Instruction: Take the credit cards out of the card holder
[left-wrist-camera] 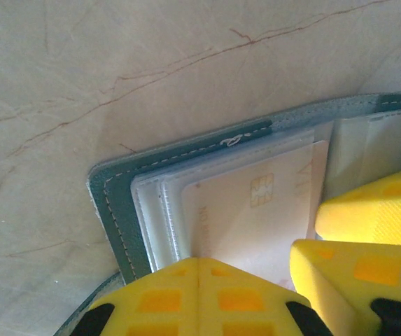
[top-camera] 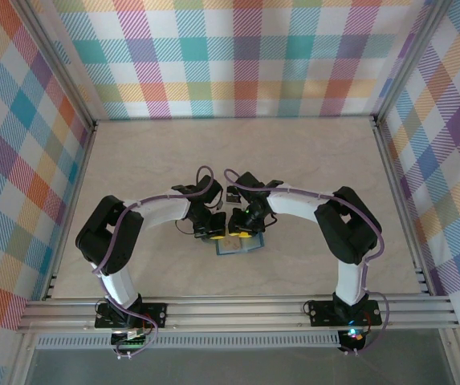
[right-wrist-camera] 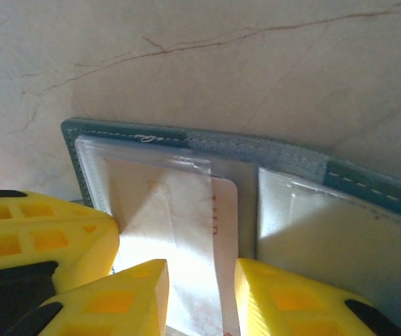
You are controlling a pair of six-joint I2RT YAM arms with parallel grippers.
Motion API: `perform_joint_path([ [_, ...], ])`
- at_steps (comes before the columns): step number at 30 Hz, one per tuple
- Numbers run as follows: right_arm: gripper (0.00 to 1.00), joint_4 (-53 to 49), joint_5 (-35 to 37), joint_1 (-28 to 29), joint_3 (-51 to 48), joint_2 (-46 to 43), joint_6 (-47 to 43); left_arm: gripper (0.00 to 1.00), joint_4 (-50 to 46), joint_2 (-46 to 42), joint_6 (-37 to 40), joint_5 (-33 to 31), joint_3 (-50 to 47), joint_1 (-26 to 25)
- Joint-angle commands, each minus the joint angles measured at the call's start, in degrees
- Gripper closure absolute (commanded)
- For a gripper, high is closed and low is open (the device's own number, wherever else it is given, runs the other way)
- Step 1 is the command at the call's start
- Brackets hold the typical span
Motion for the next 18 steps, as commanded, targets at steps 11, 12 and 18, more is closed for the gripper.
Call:
perform_joint_path([
  [11,0.68,-2.1,1.9,0.0,-1.1,-1.8,-1.2,1.00,-2.4,-0.2,0.4,-1.9,-1.7,-0.6],
  [12,0.68,-1.3,1.3,0.0,-1.5,-2.6,-1.0,1.00,-2.4,-0.2,0.3,-2.0,-1.7,-0.5],
  [18,0.69,1.4,-1.7,0.0,-2.7,-4.5,0.2,1.00,-2.6,-0.1,0.4,-2.0,-1.6,-0.5],
])
